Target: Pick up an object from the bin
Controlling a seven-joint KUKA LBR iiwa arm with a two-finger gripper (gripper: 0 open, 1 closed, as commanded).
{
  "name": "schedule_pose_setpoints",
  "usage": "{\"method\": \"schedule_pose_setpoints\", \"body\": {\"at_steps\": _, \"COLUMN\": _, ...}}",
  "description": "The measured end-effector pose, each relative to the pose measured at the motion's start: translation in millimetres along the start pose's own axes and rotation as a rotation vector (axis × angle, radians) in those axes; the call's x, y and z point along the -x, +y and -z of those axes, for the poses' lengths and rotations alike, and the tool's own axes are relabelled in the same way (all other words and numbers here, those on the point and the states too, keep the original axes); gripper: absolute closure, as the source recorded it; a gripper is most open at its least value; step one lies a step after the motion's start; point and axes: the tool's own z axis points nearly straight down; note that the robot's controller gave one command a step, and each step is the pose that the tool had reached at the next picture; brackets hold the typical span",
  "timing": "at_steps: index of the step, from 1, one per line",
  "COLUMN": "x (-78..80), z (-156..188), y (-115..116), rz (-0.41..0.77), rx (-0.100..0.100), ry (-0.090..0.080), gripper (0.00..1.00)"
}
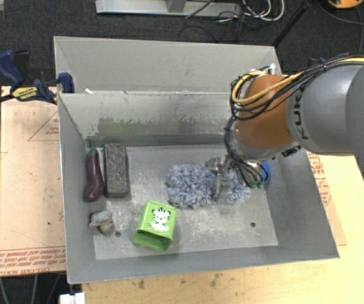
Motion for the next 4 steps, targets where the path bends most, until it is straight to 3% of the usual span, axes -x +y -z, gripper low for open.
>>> {"method": "schedule_pose_setpoints", "body": {"at_steps": 1, "x": 0.0, "z": 0, "y": 0, "rz": 0.0, "rx": 0.0, "ry": 0.0, "gripper": 1.0}}
{"method": "schedule_pose_setpoints", "body": {"at_steps": 2, "x": 13.3, "z": 110, "y": 7, "rz": 0.046, "rx": -0.001, "ry": 0.001, "gripper": 1.0}}
{"method": "schedule_pose_setpoints", "body": {"at_steps": 3, "x": 13.3, "z": 110, "y": 7, "rz": 0.046, "rx": -0.001, "ry": 0.001, "gripper": 1.0}}
{"method": "schedule_pose_setpoints", "body": {"at_steps": 4, "x": 47.6, "z": 248, "y": 3, "rz": 0.066, "rx": -0.001, "ry": -0.001, "gripper": 1.0}}
